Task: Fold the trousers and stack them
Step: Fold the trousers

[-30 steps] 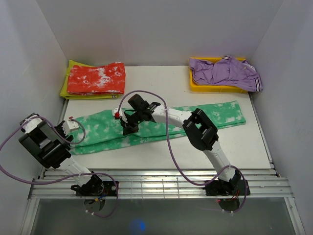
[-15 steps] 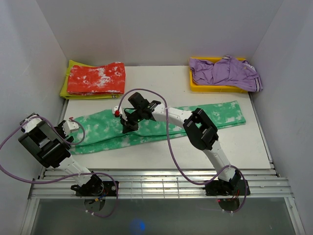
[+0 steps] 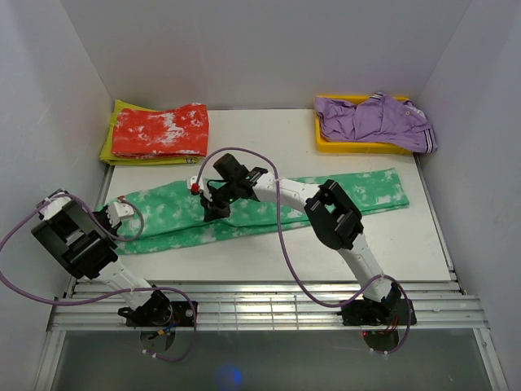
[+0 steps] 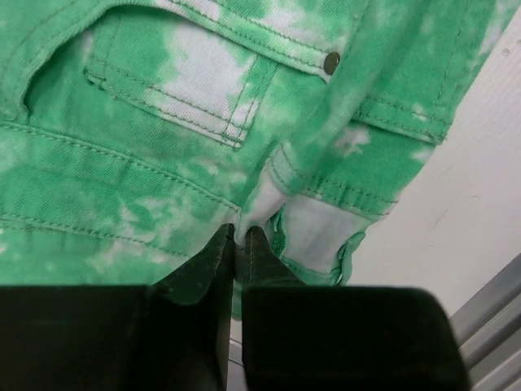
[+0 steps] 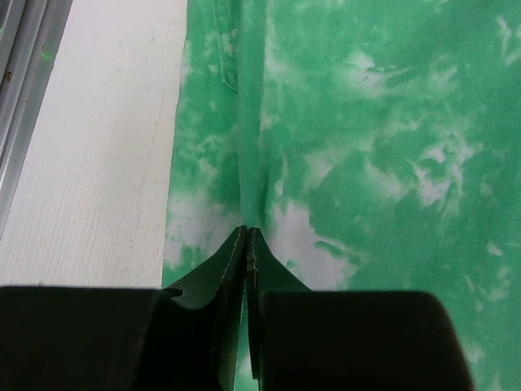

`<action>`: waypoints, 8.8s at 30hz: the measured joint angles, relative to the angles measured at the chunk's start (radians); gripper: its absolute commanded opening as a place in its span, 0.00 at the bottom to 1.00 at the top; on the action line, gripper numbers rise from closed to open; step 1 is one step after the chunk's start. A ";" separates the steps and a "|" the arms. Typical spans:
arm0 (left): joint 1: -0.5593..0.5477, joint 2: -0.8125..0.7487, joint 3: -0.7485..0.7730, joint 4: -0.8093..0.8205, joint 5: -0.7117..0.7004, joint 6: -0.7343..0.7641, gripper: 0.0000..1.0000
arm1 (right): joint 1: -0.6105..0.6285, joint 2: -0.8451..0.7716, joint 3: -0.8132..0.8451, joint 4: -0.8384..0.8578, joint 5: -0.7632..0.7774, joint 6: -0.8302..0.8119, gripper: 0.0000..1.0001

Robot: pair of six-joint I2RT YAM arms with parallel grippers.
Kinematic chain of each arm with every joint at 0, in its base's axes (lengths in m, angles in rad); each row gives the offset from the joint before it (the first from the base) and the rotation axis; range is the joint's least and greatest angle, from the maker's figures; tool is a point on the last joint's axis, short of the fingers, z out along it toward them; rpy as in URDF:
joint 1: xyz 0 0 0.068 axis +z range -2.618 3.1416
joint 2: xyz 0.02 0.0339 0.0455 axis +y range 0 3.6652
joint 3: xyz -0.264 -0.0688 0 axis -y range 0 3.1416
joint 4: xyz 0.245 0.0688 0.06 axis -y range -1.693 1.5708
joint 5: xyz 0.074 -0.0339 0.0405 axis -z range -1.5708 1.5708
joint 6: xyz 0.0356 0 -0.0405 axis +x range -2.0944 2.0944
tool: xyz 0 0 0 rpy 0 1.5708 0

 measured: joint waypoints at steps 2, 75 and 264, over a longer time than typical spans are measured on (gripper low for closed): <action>-0.001 0.003 0.025 -0.014 0.008 -0.010 0.05 | 0.000 0.000 0.000 0.000 0.000 0.000 0.08; -0.128 0.078 0.034 -0.106 -0.010 -0.629 0.00 | 0.324 -0.098 -0.449 0.686 0.715 -0.168 0.08; -0.065 0.053 -0.004 -0.162 -0.068 -0.430 0.00 | -0.089 -0.243 -0.317 -0.220 0.359 -0.409 0.10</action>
